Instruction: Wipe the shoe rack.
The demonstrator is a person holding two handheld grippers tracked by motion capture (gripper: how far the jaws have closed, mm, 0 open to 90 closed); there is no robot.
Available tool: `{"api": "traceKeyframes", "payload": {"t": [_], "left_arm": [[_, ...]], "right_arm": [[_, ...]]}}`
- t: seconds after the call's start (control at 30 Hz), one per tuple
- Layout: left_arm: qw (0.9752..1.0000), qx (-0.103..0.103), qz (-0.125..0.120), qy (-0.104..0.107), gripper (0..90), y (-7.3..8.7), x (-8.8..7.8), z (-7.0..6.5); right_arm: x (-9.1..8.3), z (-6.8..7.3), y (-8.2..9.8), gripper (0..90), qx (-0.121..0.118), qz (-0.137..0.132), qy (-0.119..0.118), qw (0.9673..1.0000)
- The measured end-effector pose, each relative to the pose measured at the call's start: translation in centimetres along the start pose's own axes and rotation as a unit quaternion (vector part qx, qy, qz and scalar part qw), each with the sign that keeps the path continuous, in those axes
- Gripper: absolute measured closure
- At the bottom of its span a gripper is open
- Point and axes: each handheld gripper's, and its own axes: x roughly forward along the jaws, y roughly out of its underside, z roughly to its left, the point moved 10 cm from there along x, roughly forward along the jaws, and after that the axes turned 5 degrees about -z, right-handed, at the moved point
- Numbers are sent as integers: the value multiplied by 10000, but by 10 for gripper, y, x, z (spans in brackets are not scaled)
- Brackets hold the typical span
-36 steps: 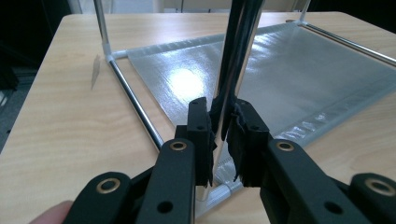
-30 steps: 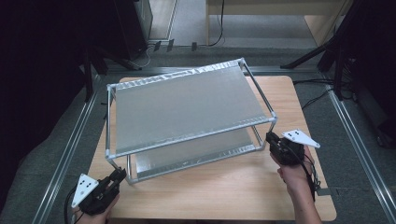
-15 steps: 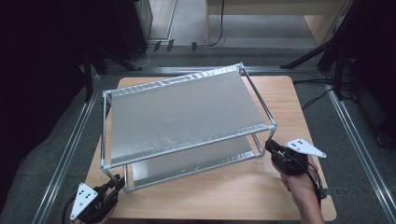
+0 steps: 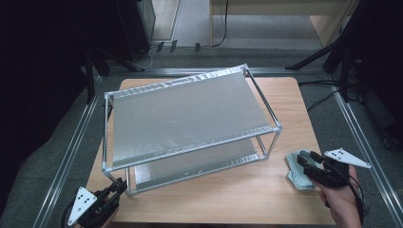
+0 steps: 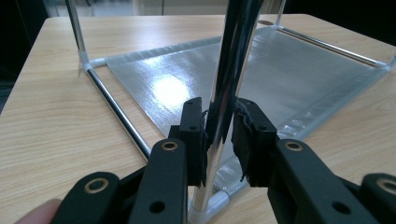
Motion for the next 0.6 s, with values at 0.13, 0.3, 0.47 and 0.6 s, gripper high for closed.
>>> {"api": "traceKeyframes", "payload": {"t": [0.13,0.3,0.47,0.6], "left_arm": [[10000,-5,4,-2,729,1,2,-1],[10000,-2,13,-18,728,1,3,0],[10000,-49,28,-3,726,2,3,0],[10000,-62,38,-3,725,3,4,0]], "right_arm": [[9,-13,13,304,-169,46,103,9998],[20,-12,17,218,-336,86,172,9993],[34,-13,31,167,-465,500,286,9973],[37,-18,38,206,-444,623,383,9963]]}}
